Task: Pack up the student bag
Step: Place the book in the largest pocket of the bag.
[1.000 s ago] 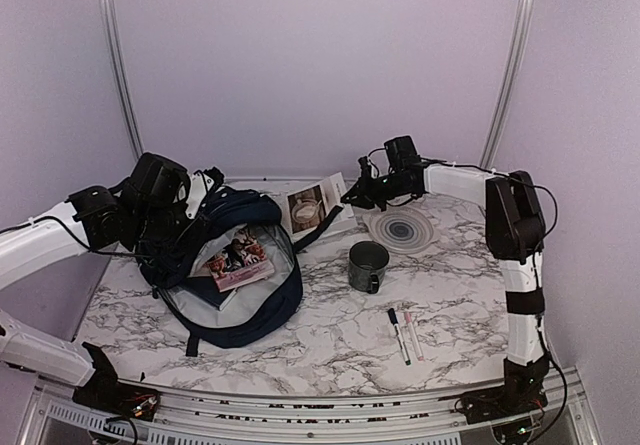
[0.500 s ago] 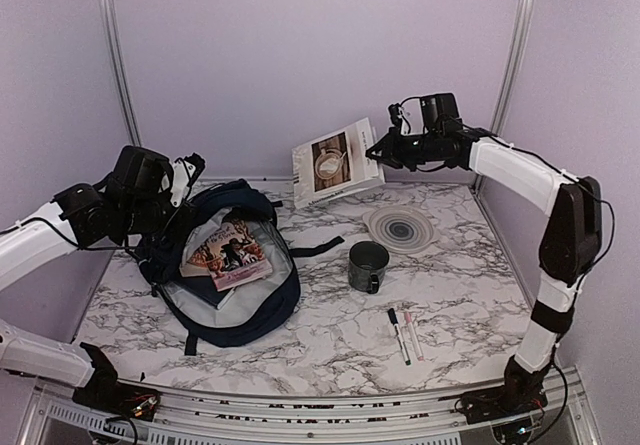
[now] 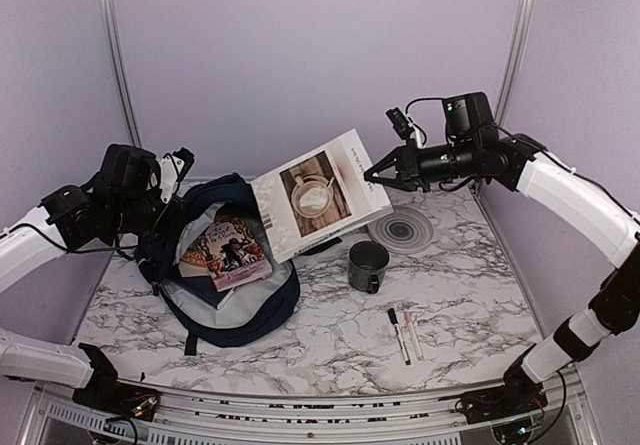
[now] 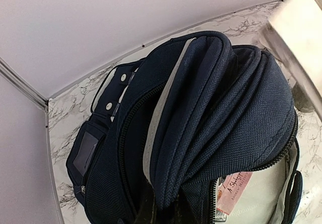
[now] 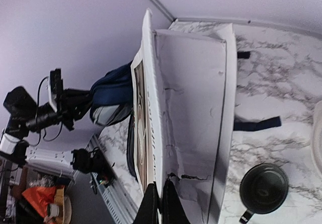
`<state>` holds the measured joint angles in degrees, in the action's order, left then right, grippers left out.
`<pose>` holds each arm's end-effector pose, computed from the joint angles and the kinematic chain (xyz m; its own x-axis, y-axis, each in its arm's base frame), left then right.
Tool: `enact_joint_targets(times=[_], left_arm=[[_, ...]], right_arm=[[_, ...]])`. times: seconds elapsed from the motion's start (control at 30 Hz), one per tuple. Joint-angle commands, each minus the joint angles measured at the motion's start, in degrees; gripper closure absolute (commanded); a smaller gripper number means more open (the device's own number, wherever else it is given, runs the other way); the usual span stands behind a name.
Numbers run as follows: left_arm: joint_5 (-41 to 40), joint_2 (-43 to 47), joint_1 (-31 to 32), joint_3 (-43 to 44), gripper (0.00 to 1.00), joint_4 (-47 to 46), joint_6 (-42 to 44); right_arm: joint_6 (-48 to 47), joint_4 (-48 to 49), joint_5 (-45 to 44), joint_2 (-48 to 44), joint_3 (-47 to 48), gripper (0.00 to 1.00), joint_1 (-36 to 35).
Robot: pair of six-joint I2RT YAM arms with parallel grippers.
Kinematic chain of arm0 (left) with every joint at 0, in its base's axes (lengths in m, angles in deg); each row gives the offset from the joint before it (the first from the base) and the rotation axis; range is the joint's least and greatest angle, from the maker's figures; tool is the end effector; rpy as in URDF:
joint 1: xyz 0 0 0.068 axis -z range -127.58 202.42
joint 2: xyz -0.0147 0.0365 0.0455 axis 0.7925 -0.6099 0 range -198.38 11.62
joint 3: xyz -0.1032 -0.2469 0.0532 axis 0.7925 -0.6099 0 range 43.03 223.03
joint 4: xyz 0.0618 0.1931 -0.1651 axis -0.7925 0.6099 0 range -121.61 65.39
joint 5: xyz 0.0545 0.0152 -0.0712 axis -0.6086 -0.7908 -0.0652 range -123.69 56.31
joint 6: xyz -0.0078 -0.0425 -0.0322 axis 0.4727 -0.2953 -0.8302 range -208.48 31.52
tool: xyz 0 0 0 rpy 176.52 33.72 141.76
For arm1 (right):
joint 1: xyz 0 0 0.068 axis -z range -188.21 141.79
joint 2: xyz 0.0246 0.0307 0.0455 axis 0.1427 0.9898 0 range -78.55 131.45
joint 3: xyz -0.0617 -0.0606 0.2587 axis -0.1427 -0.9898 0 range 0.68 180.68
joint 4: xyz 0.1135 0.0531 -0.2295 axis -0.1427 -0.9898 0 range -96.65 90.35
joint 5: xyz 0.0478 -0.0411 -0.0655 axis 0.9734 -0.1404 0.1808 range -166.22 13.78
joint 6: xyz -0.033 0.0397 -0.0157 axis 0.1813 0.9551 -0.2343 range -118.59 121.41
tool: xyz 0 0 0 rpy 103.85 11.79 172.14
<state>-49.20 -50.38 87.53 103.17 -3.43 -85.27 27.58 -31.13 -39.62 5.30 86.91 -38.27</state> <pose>0.1991 -0.1283 0.3445 -0.3884 0.3390 -0.8569 0.3872 0.9039 0.1820 0.2695 0.1805 0.3961 -0.7540 -0.0274 -0.6563 -0.5800 0.4968 0.6456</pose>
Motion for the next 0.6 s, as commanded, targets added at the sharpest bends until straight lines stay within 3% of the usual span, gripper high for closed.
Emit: enact_joint_targets(times=[0.0,0.2,0.57], left_arm=[[-2.9,2.6,-0.9,0.6,1.00,-4.7,-0.9],[0.6,4.4,-0.9,0.1,1.00,-5.7,-1.2],[6.1,8.4,-0.8,-0.8,1.00,-8.0,-0.8]], right_arm=[[5.3,2.7,13.7,-0.4,-5.7,1.00,-8.0],[14.8,17.8,15.3,9.8,-6.9,1.00,-16.2],[40.6,53.5,2.7,29.5,-5.0,1.00,-15.4]])
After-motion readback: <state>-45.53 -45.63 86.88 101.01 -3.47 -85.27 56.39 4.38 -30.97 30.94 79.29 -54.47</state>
